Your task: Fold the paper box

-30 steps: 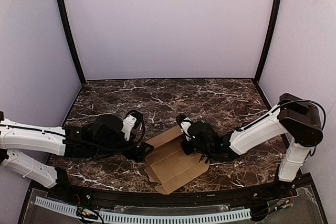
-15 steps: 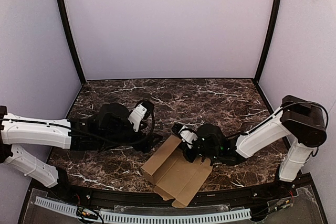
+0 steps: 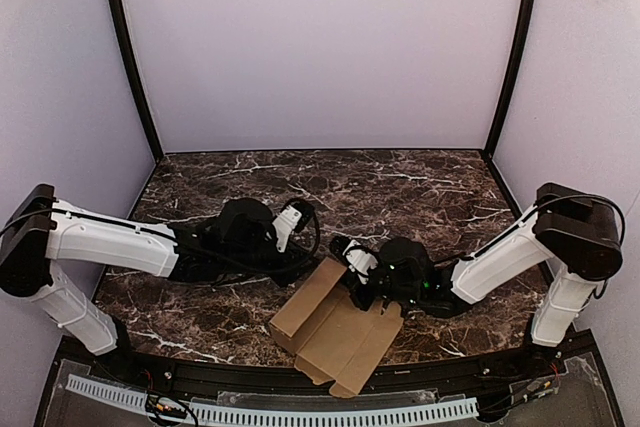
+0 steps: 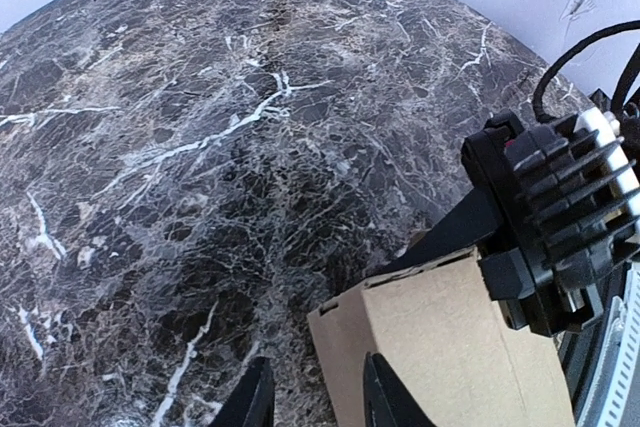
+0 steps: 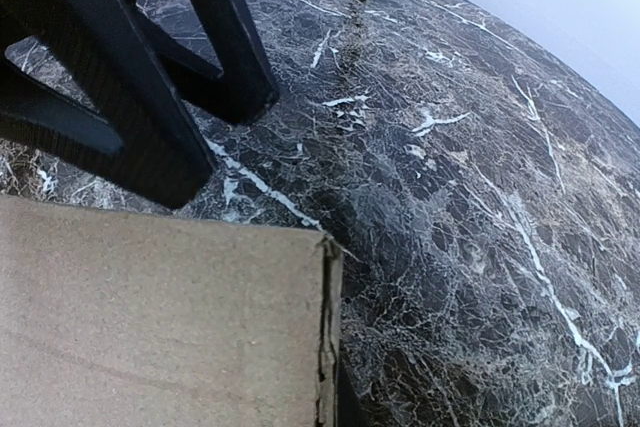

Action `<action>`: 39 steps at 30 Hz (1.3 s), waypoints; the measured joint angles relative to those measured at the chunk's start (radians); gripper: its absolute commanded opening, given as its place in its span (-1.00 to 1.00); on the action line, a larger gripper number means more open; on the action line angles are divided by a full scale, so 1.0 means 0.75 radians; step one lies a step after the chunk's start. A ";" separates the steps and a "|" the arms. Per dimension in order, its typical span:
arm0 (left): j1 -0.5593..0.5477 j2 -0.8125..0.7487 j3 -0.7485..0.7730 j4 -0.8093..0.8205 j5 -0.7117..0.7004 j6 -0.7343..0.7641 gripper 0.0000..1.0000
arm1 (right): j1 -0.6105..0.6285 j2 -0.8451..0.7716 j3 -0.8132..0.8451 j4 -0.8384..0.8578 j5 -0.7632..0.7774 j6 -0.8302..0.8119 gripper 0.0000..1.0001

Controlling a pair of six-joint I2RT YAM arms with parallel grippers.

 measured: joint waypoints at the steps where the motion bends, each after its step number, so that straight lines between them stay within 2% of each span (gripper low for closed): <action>1: 0.000 0.011 0.009 0.006 0.017 -0.005 -0.41 | 0.000 0.001 0.000 0.004 -0.001 0.000 -1.00; 13: 0.000 0.070 0.032 0.086 0.133 -0.046 -0.37 | 0.000 0.031 -0.001 0.057 -0.004 0.025 -1.00; 23: 0.000 0.156 0.026 0.171 0.164 -0.078 -0.42 | -0.001 0.051 -0.022 0.058 -0.001 0.049 -1.00; 29: 0.001 0.160 -0.007 0.232 0.173 -0.092 -0.46 | -0.001 0.067 -0.032 0.095 0.003 0.070 -0.78; 39: 0.003 0.160 -0.047 0.266 0.179 -0.109 -0.47 | -0.003 0.139 -0.047 0.249 0.008 0.119 -0.73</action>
